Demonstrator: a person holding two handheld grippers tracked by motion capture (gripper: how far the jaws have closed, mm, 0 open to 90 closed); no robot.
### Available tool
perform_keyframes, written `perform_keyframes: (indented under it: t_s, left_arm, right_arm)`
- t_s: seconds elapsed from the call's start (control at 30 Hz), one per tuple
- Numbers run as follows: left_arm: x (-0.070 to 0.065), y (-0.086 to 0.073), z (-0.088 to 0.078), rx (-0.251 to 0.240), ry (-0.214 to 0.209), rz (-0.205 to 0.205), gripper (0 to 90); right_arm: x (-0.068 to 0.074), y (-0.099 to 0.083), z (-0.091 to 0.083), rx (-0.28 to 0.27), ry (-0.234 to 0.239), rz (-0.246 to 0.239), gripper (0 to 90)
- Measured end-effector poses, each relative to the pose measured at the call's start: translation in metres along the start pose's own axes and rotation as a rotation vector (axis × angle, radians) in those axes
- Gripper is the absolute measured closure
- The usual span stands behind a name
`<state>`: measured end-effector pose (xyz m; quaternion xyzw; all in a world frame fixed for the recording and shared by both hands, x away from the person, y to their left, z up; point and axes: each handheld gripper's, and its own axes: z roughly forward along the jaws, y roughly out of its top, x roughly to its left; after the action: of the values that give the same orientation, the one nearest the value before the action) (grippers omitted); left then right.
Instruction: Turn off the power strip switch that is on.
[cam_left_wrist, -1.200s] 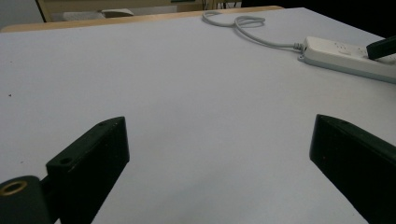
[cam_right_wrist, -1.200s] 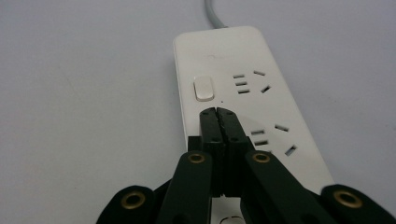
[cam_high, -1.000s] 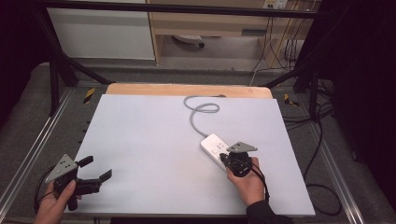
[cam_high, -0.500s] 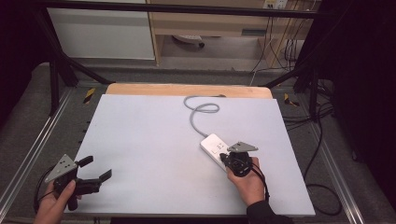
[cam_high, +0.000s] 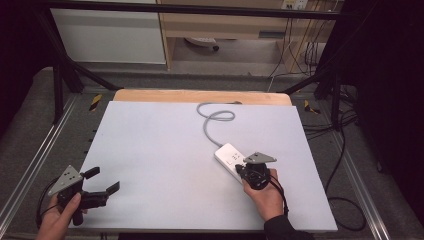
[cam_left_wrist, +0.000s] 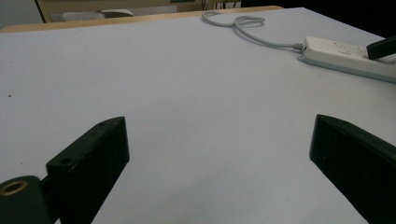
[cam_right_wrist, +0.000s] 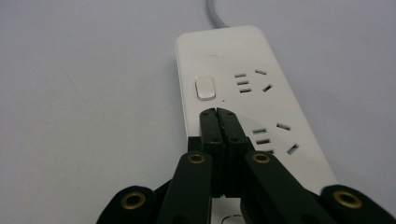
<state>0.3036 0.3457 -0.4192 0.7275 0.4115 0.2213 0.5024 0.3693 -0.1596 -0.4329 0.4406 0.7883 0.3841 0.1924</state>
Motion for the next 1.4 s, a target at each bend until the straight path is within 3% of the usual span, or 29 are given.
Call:
perform_keyframes:
  t_s: [0.97, 1.4]
  left_arm:
    - [0.0001, 0.0002, -0.0001, -0.002, 0.001, -0.001, 4.7]
    - [0.0001, 0.0002, -0.0001, -0.002, 0.002, -0.004, 4.7]
  right_arm:
    - [-0.0006, 0.0018, -0.0011, -0.029, 0.015, 0.007, 90.0]
    - [-0.0061, 0.0031, -0.0065, -0.074, 0.019, 0.041, 86.8]
